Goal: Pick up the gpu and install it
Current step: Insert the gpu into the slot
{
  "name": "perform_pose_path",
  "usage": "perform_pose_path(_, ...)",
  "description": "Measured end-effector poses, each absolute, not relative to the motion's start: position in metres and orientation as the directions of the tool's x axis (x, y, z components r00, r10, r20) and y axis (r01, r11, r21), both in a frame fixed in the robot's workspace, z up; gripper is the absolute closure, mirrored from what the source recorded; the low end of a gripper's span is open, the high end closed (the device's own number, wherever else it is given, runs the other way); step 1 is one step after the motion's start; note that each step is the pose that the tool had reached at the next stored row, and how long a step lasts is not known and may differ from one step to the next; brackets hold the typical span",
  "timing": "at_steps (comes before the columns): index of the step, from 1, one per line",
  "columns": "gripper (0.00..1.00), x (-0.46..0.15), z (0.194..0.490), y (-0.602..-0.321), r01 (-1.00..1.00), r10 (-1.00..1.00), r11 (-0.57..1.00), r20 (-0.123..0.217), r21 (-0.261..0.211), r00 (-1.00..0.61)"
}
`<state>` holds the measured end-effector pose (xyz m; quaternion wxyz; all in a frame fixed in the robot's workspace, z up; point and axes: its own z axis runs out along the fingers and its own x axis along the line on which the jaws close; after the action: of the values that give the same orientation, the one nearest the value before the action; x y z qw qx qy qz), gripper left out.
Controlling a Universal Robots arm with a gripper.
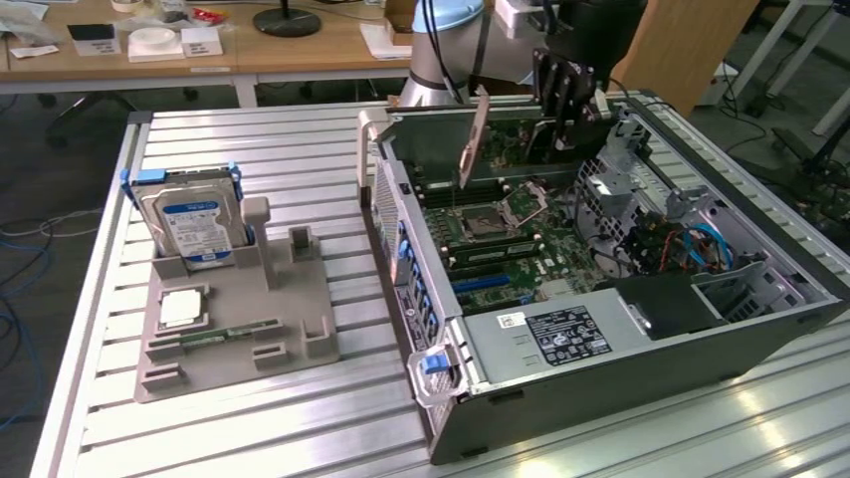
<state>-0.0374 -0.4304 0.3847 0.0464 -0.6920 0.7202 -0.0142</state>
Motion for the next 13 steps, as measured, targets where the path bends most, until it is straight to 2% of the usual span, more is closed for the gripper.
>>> perform_pose_path(13,0.72,-0.0374,0.3805,-0.4331,-0.996,-0.998,0.042,-0.047,-0.085,-0.038)
